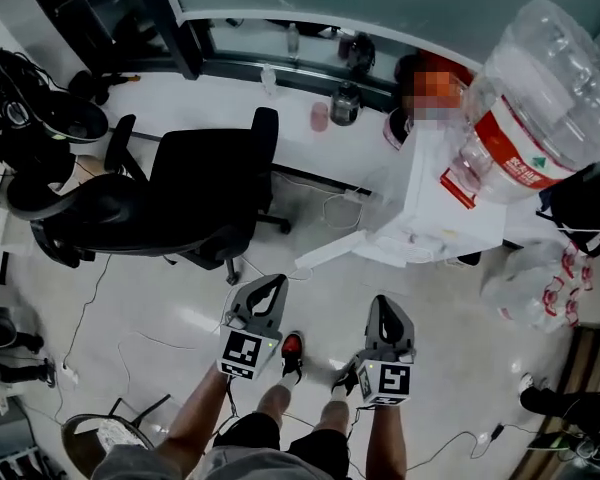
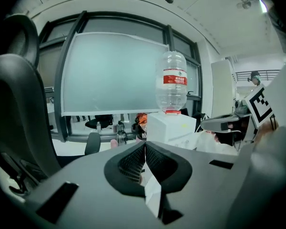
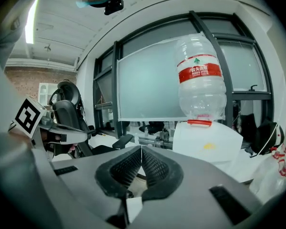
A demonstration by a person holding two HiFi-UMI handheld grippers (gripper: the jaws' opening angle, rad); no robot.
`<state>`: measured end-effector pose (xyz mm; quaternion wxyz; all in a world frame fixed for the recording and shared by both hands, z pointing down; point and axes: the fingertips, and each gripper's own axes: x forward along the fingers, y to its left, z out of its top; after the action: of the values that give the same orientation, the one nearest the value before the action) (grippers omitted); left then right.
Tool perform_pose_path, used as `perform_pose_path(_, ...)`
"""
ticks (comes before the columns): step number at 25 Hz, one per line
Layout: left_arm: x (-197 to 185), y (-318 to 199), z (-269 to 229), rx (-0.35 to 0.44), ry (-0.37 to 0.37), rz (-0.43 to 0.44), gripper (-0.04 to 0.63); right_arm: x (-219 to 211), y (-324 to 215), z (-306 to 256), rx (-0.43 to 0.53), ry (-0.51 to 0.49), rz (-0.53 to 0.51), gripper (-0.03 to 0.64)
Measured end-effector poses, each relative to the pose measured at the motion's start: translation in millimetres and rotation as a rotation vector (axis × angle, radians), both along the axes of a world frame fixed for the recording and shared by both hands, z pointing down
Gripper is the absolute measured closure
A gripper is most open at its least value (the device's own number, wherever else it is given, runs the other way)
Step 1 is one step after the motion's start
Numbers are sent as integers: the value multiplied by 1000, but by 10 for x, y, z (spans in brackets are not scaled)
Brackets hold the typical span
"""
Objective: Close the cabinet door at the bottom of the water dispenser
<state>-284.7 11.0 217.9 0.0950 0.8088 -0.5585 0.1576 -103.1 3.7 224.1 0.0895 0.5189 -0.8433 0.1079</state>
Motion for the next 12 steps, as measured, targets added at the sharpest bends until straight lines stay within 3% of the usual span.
perform_pose_path(8,33,-229,869,-19,-47,-22,572,9,-184,889,-54,7,-65,600)
perform_pose_path(12,30,-269,1366,-68,-43,-63,572,42,-213,1351,-114,70,-119,600)
